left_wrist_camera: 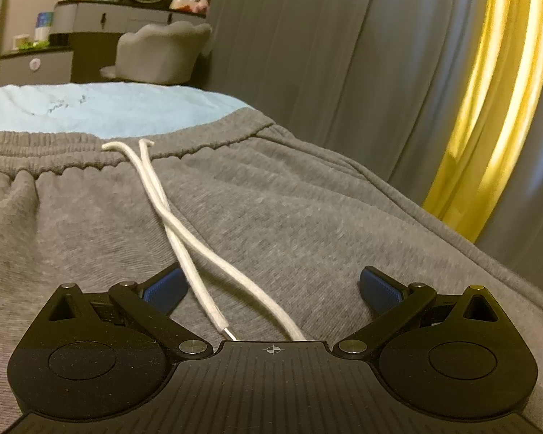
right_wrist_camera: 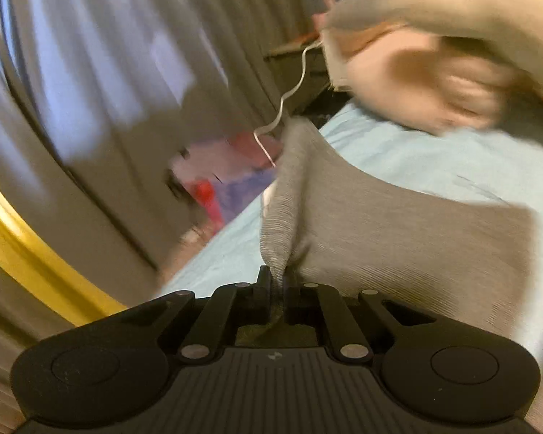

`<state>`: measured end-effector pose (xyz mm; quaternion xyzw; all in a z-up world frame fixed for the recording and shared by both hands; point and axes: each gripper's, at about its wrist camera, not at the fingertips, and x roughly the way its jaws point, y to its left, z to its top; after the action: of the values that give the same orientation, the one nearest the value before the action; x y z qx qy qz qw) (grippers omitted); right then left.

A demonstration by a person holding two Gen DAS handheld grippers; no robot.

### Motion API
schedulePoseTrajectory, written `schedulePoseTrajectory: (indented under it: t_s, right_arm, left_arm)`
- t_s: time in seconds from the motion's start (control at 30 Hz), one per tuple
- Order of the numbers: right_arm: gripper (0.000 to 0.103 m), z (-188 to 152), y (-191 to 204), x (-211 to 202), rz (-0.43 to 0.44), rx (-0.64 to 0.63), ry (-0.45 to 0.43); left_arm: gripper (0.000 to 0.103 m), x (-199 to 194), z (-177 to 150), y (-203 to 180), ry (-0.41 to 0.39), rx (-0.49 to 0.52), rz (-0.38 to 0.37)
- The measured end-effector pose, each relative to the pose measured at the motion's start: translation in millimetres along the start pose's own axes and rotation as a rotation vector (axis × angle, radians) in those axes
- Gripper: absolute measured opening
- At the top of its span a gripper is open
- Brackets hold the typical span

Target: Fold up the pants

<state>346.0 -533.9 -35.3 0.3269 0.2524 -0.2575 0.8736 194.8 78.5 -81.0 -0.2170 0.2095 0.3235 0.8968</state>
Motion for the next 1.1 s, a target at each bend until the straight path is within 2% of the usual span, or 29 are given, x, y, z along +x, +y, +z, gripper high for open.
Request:
schedulePoseTrajectory:
  t_s: [0.1,0.17,0.23,0.27,0.37,0.43,0.47,0.5,0.53,0.63,0.7,0.73,0.8,0.83,0.93,1.0,1.1]
  right_arm:
    - [0.005,-25.2,-55.6,-67.6,0.034,0.062,-0.067]
    - [0.006,-48.1,-93.8,-92.7,0.031,0.134,-0.056]
    - [0.009,-65.4,-128.1,-96.7,0.055,0.217,-0.008]
    - [0.015,-71.4,-142.8,-96.2,0.066,0.263,0.015]
    - [0.019,-73.9,-167.8,-99.0,0.111,0.354,-0.002]
    - [0.036,-71.4,-173.4,-99.3,0.146,0.405,-0.005]
    - [0.048,-71.1,-174.3,-97.4,0.16,0.418,0.009]
    - [0.053,-70.4,-176.5,-94.9,0.164,0.432,0.019]
    - [0.053,-71.5,-177.3,-92.5,0.173,0.445,0.024]
    - [0.047,-77.0,-187.1,-86.3,0.204,0.496,0.008]
    - [0.014,-75.7,-188.5,-81.6,0.229,0.491,-0.002]
    - [0.009,-75.3,-188.7,-79.4,0.234,0.483,0.002]
    - [0.008,-79.1,-192.3,-75.9,0.234,0.474,0.005]
    - [0.005,-81.7,-195.9,-70.9,0.237,0.47,0.009]
    - [0.003,-94.0,-209.1,-59.7,0.298,0.486,-0.018]
    - [0.003,-97.3,-206.6,-60.4,0.298,0.466,-0.04]
    - [0.003,-101.7,-198.2,-60.8,0.281,0.397,-0.082]
  left_arm:
    - [0.103,-2.0,0.0,5.7,-0.008,-0.03,-0.024]
    - [0.103,-3.2,-0.5,7.7,-0.013,-0.045,-0.036]
    - [0.103,-4.3,-1.1,9.1,-0.017,-0.056,-0.046]
    - [0.103,-4.8,-1.2,9.7,-0.018,-0.061,-0.05]
    - [0.103,-6.2,-1.7,9.9,-0.021,-0.07,-0.056]
    - [0.103,-6.8,-1.9,9.5,-0.022,-0.071,-0.057]
    - [0.103,-7.1,-2.3,9.4,-0.024,-0.071,-0.056]
    - [0.103,-7.1,-2.3,9.2,-0.024,-0.07,-0.055]
    - [0.103,-7.3,-2.3,8.8,-0.024,-0.068,-0.053]
    - [0.103,-7.4,-2.3,8.6,-0.025,-0.073,-0.058]
    - [0.103,-8.1,-0.9,8.4,-0.023,-0.087,-0.064]
    - [0.103,-9.4,1.3,8.8,-0.023,-0.091,-0.066]
    - [0.103,-14.0,10.2,2.7,-0.031,-0.056,-0.103]
    - [0.103,-18.0,16.3,-1.6,-0.044,-0.026,-0.135]
    - [0.103,-28.7,35.1,-14.3,-0.091,0.064,-0.245]
    - [0.103,-17.7,49.6,-15.0,-0.016,0.023,-0.341]
    - [0.103,29.3,68.7,-6.9,0.253,-0.233,-0.528]
